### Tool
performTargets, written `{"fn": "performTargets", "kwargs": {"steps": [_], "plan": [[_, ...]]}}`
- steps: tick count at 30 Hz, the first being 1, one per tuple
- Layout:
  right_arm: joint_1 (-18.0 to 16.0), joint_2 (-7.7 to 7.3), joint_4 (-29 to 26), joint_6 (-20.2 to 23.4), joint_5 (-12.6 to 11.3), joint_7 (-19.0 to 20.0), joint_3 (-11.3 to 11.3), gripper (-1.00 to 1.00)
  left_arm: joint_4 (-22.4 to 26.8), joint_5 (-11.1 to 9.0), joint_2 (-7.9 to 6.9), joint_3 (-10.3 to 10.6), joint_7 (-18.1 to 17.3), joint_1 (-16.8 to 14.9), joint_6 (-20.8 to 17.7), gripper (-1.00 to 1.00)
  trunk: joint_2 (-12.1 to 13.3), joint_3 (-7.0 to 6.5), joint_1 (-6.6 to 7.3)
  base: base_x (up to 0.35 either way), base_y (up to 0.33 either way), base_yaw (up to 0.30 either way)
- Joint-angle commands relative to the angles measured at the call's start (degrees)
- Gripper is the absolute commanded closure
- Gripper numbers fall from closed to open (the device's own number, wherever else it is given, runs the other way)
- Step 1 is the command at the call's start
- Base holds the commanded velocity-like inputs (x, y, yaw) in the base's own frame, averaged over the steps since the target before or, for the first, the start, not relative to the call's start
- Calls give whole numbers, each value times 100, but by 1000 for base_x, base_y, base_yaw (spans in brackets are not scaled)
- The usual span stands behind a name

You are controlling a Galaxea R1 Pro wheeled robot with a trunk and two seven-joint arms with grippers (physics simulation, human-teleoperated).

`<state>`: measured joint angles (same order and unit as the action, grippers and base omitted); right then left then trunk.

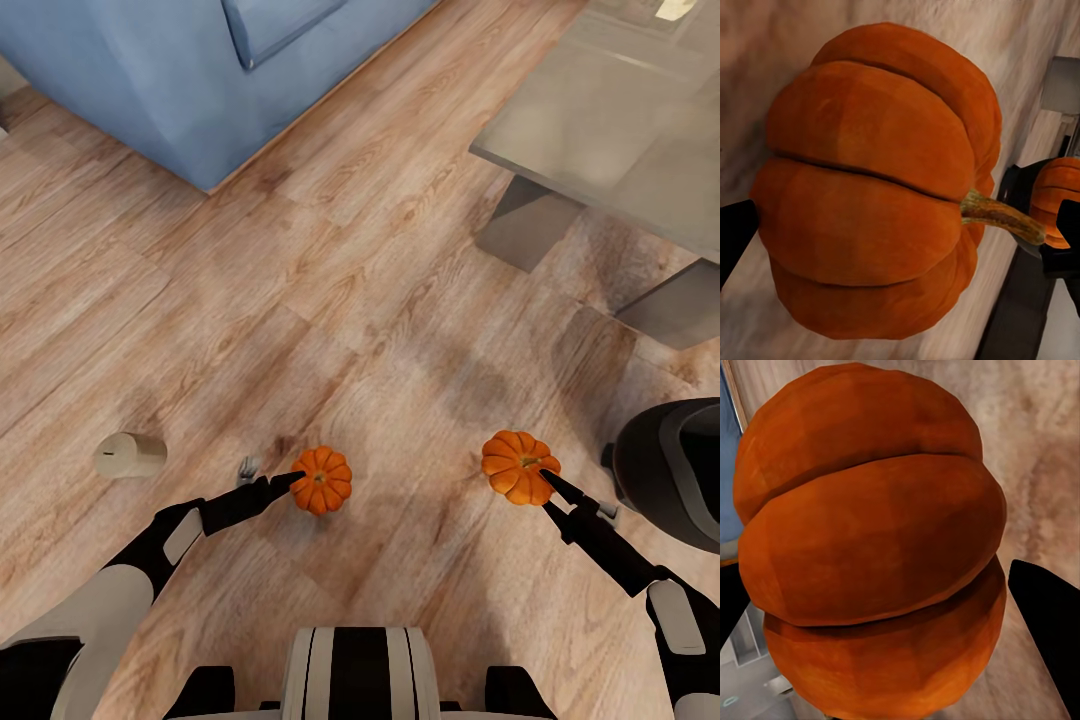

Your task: Place each of the two pumpkins and all three candles from the living room inside a cabinet in the living room (use any cabinet), then make sure every cabinet is closed, and position the cauldron so it is next to a table in the living room.

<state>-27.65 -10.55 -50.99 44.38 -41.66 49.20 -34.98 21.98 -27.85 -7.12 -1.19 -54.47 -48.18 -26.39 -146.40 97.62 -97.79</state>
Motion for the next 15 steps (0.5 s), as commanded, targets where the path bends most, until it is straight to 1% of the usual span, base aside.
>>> {"fn": "performTargets", "kwargs": {"steps": [1, 9, 15], "plan": [[-3, 1, 2, 36, -16, 10, -9, 100, -1, -18, 1, -12, -10, -4, -43, -100, -1, 3, 1, 0, 0, 0], [-3, 1, 2, 36, -16, 10, -9, 100, -20, -20, 2, -13, 8, -2, -26, -100, -1, 3, 1, 0, 0, 0], [-3, 1, 2, 36, -17, 10, -9, 100, -21, -54, 7, -13, 257, -5, -17, -100, -1, 3, 1, 0, 0, 0]]}}
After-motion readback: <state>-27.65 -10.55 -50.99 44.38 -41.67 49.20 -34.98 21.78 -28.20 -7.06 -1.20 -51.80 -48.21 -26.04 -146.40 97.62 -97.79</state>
